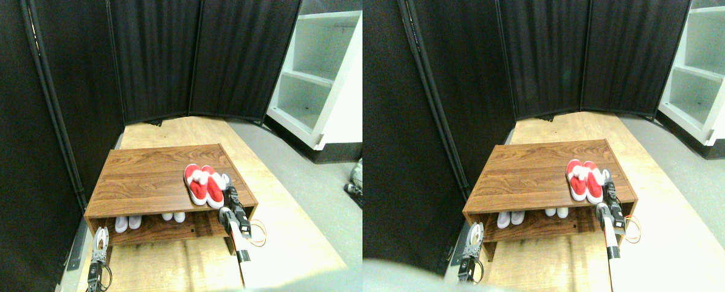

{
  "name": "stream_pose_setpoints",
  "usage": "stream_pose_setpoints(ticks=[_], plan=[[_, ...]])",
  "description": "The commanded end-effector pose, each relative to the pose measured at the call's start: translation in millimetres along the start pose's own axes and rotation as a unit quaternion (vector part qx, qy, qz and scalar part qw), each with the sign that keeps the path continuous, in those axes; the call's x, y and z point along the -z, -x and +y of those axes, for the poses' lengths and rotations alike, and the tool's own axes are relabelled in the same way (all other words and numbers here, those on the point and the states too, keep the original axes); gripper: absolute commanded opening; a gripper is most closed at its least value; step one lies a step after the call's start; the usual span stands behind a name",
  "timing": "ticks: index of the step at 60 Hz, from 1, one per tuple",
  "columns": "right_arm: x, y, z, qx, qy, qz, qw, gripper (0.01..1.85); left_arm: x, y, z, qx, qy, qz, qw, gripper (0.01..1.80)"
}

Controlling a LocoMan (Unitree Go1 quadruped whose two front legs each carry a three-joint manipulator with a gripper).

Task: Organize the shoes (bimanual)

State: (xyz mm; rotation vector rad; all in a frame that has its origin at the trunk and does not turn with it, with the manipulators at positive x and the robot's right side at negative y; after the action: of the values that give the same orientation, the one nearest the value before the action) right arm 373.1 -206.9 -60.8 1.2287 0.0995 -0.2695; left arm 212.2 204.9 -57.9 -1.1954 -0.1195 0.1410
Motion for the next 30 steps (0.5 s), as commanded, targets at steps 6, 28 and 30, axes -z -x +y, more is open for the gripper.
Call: stream_pose_setpoints(ticks=[6, 28, 30], plan=[[-27.2, 15.3, 14.4, -0.040, 0.037, -0.008, 0.998, 0.01, -2.2, -0.3, -4.8, 0.010, 0.012, -0.012, 1.000, 0.01], [-74.1, 95.2, 60.7, -0.154, 0.090, -0.034, 0.983, 0.01, 1.4, -6.9, -5.8, 0.018, 0.015, 0.011, 1.000, 0.01], [-75.4, 100.9, 58.1, -0.160, 0.098, -0.036, 0.982, 0.01, 1.5, -7.6, -5.7, 0.019, 0.014, 0.012, 1.000, 0.01]])
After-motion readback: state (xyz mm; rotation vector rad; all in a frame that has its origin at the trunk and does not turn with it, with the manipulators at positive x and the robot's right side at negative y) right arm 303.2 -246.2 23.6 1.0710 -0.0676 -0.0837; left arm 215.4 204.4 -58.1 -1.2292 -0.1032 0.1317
